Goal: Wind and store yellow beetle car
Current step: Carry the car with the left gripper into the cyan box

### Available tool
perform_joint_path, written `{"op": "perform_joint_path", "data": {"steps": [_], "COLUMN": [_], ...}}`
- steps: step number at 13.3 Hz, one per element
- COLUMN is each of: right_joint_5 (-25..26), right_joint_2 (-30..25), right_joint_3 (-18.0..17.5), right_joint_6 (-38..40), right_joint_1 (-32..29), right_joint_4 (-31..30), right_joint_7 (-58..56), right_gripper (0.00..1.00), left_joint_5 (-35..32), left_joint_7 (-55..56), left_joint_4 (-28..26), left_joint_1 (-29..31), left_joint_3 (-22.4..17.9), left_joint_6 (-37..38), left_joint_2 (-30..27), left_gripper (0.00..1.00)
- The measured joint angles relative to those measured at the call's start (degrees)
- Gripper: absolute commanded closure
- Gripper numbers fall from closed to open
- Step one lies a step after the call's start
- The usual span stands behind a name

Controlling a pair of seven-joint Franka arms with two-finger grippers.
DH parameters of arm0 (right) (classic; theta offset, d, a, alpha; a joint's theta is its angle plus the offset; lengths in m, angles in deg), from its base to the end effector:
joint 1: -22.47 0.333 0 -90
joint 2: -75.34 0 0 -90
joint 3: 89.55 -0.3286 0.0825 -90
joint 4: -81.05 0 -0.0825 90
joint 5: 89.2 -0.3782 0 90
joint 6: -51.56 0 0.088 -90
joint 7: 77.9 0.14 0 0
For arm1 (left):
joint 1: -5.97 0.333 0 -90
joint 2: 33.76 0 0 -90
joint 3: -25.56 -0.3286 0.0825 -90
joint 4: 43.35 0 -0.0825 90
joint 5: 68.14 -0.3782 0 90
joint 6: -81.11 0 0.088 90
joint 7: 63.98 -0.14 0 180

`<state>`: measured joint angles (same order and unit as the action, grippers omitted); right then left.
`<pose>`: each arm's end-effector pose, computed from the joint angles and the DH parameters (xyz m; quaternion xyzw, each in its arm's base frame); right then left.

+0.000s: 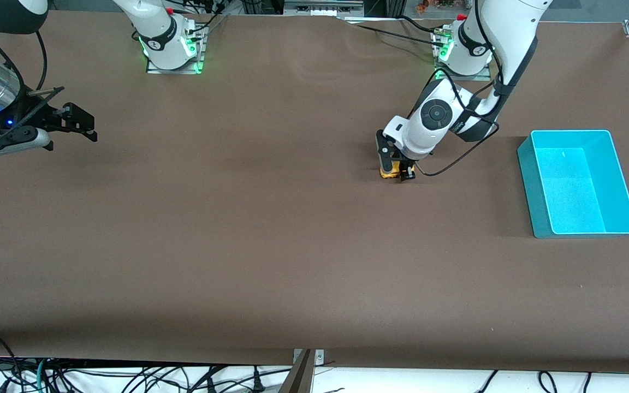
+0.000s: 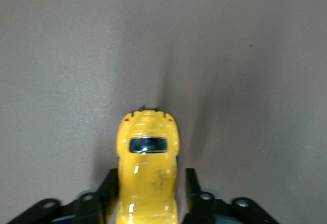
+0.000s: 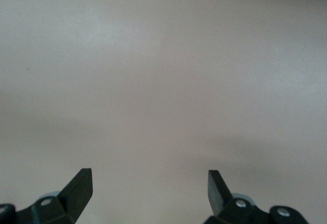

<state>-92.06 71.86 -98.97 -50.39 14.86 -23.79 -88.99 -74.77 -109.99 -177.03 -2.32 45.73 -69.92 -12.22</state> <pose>0.5386 0.0248 0.5329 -0.9940 -0.1072 -0.0063 0.0190 0.4453 -0.2536 0.1657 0.7696 -0.6370 -0.0163 0.0399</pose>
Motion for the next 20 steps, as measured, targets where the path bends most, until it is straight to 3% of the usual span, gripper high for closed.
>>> {"op": "perform_joint_path", "data": {"steps": [4,9,12,17,20], "right_joint_5": [0.0,0.0,0.0,0.0,0.0], "right_joint_2": [0.0,0.0,0.0,0.1,0.1], "right_joint_3": [0.0,0.2,0.2,0.3,0.3], "right_joint_6": [0.0,0.0,0.0,0.0,0.0], "right_joint_1": [0.0,0.0,0.0,0.0,0.0], "right_joint_4": [0.0,0.0,0.0,0.0,0.0], "right_joint_7": [0.0,-0.2,-0.2,-0.2,-0.3], "right_gripper": [0.0,0.0,0.0,0.0,0.0], "left_joint_5": [0.0,0.0,0.0,0.0,0.0], "left_joint_7": [-0.3,-3.0,-11.0,-33.9,-45.3], "left_joint_4": [0.8,9.5,16.6,20.1,20.4], "left_joint_1": [1.3,4.0,9.4,27.0,30.5], "left_joint_3": [0.0,0.0,-0.2,-2.3,-8.1], "left_joint_6": [3.8,25.7,37.4,39.6,39.6], "left_joint_2": [-2.6,-10.2,-12.0,-12.7,-12.8], "left_gripper": [1.0,1.0,1.0,1.0,1.0]}}
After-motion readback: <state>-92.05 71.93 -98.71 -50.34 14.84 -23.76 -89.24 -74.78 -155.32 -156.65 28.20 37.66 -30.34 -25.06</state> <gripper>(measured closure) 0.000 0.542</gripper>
